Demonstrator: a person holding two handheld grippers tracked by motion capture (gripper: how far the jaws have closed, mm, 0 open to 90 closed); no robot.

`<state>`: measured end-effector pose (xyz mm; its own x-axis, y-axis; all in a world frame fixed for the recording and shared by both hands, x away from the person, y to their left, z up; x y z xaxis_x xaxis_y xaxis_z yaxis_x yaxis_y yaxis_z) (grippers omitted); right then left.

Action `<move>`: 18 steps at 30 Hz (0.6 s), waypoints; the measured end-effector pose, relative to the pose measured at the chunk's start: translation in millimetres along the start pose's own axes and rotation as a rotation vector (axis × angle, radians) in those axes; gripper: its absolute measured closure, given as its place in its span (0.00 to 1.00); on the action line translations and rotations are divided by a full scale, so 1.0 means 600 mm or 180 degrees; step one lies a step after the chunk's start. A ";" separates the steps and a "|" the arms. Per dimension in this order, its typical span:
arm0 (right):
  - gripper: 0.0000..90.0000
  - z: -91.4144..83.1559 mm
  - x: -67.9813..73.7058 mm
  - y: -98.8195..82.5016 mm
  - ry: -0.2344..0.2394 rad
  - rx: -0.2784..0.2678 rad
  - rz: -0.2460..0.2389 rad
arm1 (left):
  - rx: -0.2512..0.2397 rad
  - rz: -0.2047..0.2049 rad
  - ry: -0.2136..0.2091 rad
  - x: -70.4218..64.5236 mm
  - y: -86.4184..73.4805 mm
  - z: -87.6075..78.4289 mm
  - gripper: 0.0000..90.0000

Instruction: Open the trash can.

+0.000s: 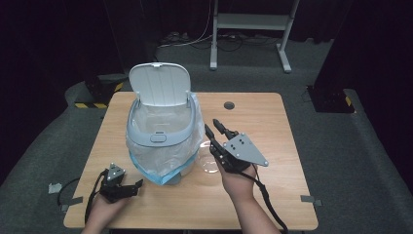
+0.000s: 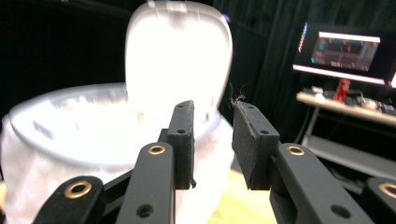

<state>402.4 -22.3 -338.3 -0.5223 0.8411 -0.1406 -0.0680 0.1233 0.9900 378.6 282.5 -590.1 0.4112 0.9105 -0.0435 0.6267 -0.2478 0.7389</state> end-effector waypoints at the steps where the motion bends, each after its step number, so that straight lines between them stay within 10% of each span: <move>1: 0.76 -0.003 -0.003 -0.016 -0.0025 0.0066 -0.0004 | 0.0001 0.0001 0.0000 0.000 0.000 0.000 0.17; 18: 0.67 -0.021 -0.048 -0.252 -0.0373 0.1037 0.0148 | 0.0001 0.0002 0.0004 0.000 0.000 0.000 0.17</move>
<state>417.0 -71.5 -483.9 -0.4161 0.9022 -0.1141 0.2383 0.2293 0.9437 378.8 282.5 -590.1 0.4108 0.9107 -0.0423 0.6266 -0.2483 0.7387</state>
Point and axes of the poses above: each handheld gripper's, and its own axes: z roughly forward along the jaws, y roughly out of its top, x roughly to its left, the point moved 9 cm from there along z, roughly forward along the jaws, and after that the axes turned 3 degrees about -y, right-handed, at the moved point
